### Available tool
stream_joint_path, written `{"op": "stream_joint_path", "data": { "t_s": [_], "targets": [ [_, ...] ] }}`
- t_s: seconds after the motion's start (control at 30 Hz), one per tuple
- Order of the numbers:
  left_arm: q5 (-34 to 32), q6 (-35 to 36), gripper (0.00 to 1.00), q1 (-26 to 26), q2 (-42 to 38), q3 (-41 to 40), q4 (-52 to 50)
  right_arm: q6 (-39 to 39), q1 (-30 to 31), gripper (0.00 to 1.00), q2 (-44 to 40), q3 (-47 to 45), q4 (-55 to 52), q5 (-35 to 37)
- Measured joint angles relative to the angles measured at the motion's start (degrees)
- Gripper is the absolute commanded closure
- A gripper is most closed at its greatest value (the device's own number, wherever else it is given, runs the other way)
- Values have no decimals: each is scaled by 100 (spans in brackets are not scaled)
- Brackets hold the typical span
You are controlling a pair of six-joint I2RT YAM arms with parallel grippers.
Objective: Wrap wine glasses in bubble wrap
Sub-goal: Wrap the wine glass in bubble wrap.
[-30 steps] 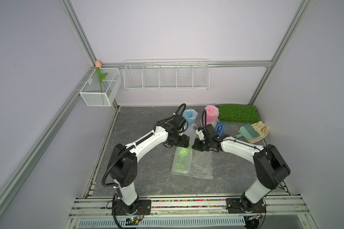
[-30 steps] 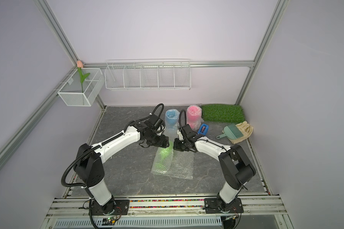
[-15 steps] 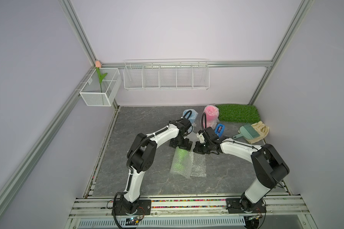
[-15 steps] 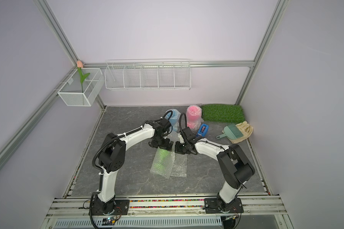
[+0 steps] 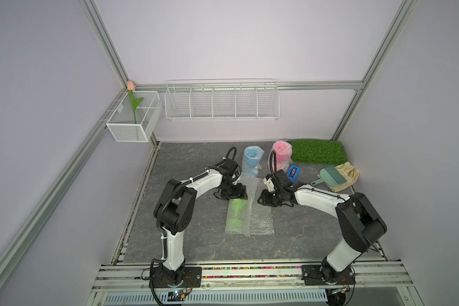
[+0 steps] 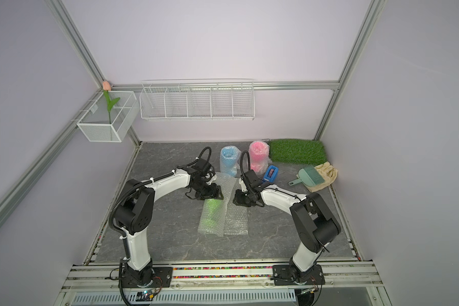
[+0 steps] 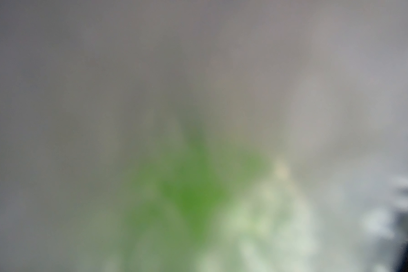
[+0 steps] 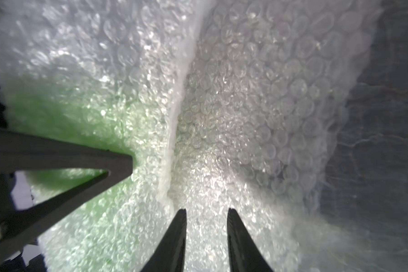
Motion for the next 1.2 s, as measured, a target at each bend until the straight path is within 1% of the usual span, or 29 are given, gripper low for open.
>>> {"op": "stream_joint_path", "data": {
  "t_s": [0.13, 0.23, 0.33, 0.53, 0.7, 0.87, 0.93, 1.07, 1.2],
  "targets": [
    [507, -179, 25, 295, -205, -472, 503, 4, 245, 71, -24, 4, 57, -378],
    [855, -280, 26, 417, -256, -728, 859, 39, 592, 77, 48, 103, 116, -634],
    [1150, -396, 26, 522, -289, -968, 1207, 153, 903, 83, 332, 297, 289, -782],
    [1349, -542, 28, 625, -343, -1172, 1556, 385, 1088, 90, 940, 369, 621, -863],
    [1425, -728, 29, 625, -350, -1351, 1875, 474, 1088, 91, 1093, 348, 800, -876],
    [1224, -837, 28, 570, -387, -1340, 1864, 520, 1086, 91, 1093, 186, 1069, -1038],
    [984, -841, 28, 494, -398, -1228, 1679, 522, 1082, 90, 1093, 107, 1128, -1121],
    [157, -796, 28, 208, -382, -780, 1001, 531, 1058, 87, 1012, -181, 1215, -1241],
    [-501, -730, 29, -125, -273, -369, 457, 525, 1036, 86, 649, -533, 1178, -1305]
  ]
}}
